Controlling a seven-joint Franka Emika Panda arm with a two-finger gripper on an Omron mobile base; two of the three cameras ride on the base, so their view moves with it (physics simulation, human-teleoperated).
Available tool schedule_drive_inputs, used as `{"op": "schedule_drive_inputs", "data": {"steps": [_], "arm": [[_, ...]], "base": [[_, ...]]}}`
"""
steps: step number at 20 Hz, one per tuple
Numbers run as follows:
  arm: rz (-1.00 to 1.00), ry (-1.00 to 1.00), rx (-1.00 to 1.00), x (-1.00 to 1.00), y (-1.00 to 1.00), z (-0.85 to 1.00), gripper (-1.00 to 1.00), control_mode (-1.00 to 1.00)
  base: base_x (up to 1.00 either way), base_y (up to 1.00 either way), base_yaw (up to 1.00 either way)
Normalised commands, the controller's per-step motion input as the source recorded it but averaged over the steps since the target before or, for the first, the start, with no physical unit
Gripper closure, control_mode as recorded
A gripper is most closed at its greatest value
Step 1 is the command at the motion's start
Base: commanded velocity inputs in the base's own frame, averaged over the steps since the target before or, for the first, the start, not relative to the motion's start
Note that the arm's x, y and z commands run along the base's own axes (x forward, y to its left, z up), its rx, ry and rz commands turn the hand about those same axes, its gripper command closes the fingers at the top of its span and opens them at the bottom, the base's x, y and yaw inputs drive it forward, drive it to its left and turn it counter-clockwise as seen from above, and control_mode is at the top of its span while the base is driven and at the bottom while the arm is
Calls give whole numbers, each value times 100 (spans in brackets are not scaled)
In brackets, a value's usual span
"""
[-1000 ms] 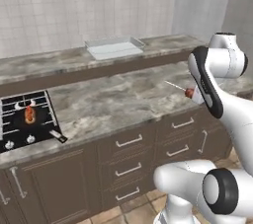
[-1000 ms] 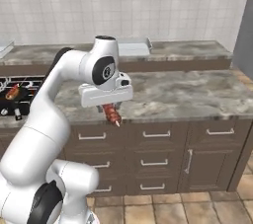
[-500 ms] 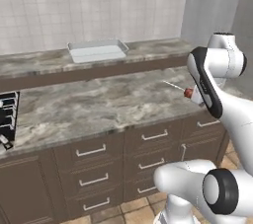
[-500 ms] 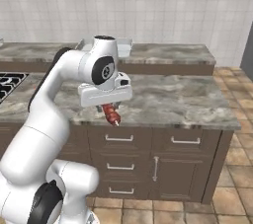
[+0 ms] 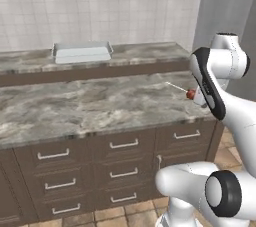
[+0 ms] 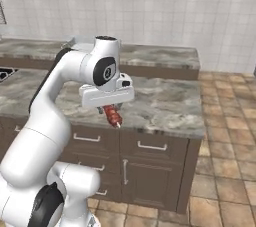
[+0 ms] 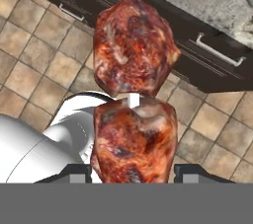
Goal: Place the cold items (orange and pear) from the fridge in one tupperware on the dining counter. Place the warm items (hot dog and kebab skewer) in the stove area in another tupperware.
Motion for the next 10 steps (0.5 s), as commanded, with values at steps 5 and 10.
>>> {"op": "schedule_drive_inputs", "data": {"steps": [5,10], "arm": [[0,0,0,0,0,0,100,100],[0,0,0,0,0,0,100,100]], "base": [[29,-85,26],[31,-88,26]]}}
